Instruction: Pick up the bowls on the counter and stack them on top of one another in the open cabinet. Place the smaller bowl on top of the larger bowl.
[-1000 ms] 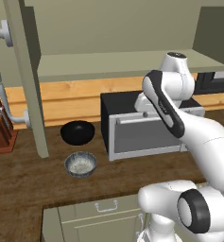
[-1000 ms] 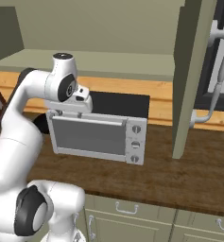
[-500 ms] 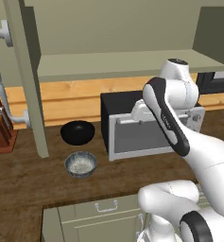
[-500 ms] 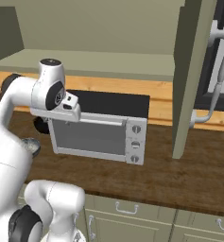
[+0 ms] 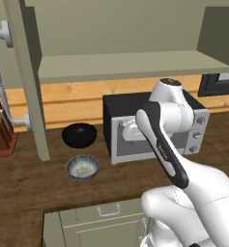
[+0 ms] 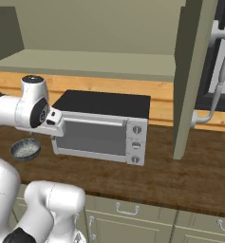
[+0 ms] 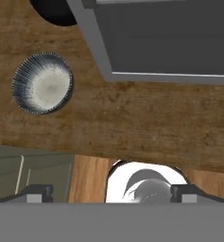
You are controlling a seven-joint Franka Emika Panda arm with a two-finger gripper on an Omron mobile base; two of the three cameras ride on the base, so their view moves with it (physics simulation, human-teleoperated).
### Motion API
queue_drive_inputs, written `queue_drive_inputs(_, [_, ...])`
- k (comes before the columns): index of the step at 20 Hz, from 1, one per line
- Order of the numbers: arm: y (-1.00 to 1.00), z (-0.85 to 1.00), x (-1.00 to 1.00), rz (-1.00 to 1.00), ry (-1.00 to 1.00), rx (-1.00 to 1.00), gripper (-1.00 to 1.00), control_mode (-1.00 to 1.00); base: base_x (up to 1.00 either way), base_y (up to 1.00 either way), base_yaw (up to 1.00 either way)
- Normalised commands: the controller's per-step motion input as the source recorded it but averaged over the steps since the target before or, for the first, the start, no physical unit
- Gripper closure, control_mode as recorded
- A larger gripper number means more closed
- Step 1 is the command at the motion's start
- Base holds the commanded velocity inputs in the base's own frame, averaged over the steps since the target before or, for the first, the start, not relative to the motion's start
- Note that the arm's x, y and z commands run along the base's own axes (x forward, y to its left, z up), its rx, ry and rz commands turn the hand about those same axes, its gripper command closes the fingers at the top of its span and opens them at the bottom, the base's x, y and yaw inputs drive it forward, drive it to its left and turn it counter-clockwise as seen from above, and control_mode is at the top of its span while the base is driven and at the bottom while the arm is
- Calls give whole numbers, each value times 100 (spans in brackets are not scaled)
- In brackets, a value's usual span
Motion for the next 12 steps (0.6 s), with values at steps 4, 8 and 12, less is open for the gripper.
queue_drive_inputs(4, [55,-25,0,0,0,0,-100,-100,0,0,0])
queue_drive_inputs(8, [71,-18,9,0,0,0,-100,-100,0,0,0])
queue_drive_inputs(12, [61,-29,7,0,1,0,-100,-100,0,0,0])
